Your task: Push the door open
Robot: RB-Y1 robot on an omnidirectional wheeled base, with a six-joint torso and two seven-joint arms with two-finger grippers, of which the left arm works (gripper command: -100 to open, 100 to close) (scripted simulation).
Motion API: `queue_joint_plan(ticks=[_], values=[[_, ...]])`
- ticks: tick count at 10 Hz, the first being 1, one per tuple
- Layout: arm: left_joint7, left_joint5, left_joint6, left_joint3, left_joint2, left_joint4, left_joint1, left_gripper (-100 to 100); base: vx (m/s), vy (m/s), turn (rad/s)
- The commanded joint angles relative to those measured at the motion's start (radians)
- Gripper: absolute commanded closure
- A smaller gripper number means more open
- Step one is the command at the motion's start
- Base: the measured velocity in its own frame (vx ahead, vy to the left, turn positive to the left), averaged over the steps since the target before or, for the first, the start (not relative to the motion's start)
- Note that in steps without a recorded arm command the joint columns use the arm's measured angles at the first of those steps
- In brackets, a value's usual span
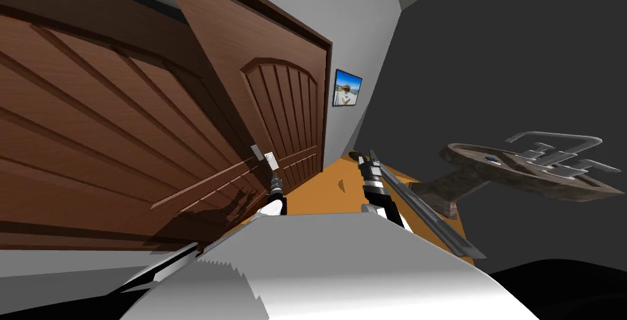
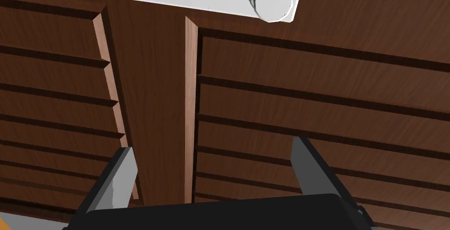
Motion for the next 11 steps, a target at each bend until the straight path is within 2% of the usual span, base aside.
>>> queue_joint_plan(ticks=[1, 6, 7, 11], values=[[-0.016, -0.020, 0.029, -0.013, 0.012, 0.012, -0.018, -100, 0.052, 0.150, 0.232], [-0.053, -0.066, 0.089, -0.039, 0.040, 0.041, -0.071, -100, 0.086, 0.100, 0.263], [-0.046, -0.060, 0.080, -0.036, 0.039, 0.037, -0.061, -100, 0.064, 0.029, 0.042], [-0.047, -0.060, 0.082, -0.034, 0.041, 0.040, -0.062, -100, -0.110, 0.128, -0.001]])
